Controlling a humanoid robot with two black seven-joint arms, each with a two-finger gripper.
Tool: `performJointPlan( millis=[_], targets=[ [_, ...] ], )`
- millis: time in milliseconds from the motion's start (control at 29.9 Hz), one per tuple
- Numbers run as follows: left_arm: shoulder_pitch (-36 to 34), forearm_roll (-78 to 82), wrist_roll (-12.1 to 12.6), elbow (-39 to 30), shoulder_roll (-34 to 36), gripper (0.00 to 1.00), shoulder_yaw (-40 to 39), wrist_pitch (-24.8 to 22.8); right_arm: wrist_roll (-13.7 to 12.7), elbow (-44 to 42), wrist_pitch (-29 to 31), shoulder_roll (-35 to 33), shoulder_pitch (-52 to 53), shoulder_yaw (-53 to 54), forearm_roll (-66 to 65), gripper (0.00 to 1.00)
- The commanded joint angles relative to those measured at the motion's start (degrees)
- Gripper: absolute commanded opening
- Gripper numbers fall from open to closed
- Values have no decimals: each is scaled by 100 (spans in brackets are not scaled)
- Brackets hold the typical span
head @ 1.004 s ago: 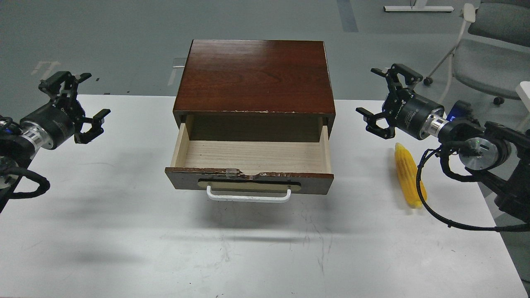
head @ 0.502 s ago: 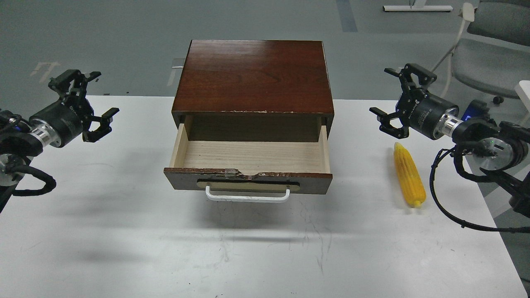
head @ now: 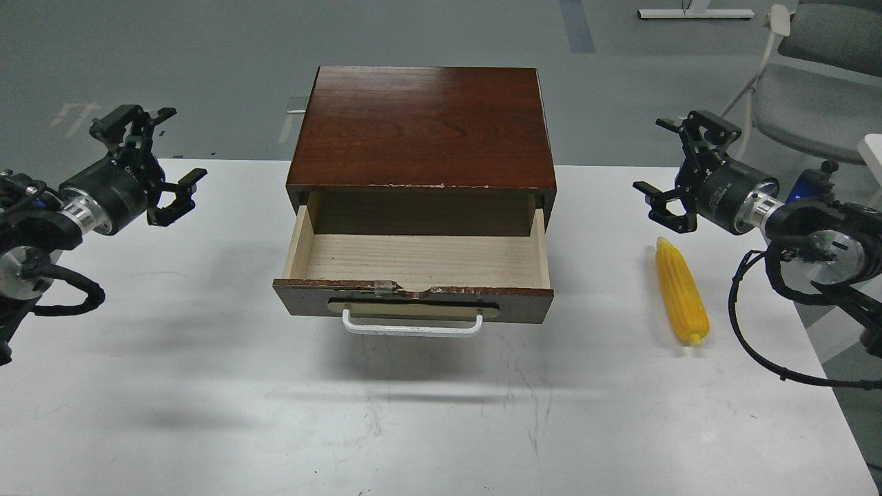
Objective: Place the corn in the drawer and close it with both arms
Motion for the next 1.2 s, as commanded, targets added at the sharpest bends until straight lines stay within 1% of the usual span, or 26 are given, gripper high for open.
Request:
performJointPlan(
  millis=[0, 33, 100, 368, 569, 736, 870, 903, 937, 970, 1004, 1070, 1104, 1171],
  targets=[
    [7, 0, 5, -14, 24, 98, 23, -4, -87, 17, -344, -7, -12, -4, 2, 95],
    [7, 0, 5, -23, 24, 98, 32, -4, -148, 35, -353, -7, -12, 4, 10, 95],
    [16, 8, 5, -58, 24, 98, 32, 5, -166, 53, -361, -7, 5, 4, 10, 95],
    [16, 0, 14, -66, 15, 98, 32, -4, -158, 61, -353, -7, 32, -4, 2, 100],
    [34, 17, 5, -75, -20, 98, 67, -13, -158, -26, -431, -7, 84, 101, 2, 100],
    [34, 17, -30, -111, -29, 98, 67, -13, -166, -509, -441, 72, 155, 75, 10, 100],
    [25, 17, -39, -110, -29, 98, 67, -13, -166, -545, -362, 11, 102, -48, -51, 100],
    [25, 17, -39, -102, -29, 98, 67, -13, -97, -484, -344, -6, 137, -283, -382, 100],
    [34, 26, -39, -110, -37, 98, 67, -13, -87, -475, -344, -7, 198, -434, -664, 100],
    [34, 69, -48, -111, -37, 98, 67, -22, -87, -475, -448, -7, 268, -670, -1354, 100],
    [25, 122, -57, -111, -37, 98, 67, -30, -79, -484, -632, -7, 434, -846, -2179, 100],
    [34, 166, -57, -119, -37, 98, 67, -30, -70, -484, -1010, -15, 489, -927, -3018, 99],
    [34, 175, -57, -163, -37, 98, 67, -22, -70, -475, -1473, -15, 498, -953, -3831, 99],
    [34, 184, -57, -259, -29, 98, 67, -22, -35, -431, -1845, -76, 524, -954, -4704, 99]
  ],
)
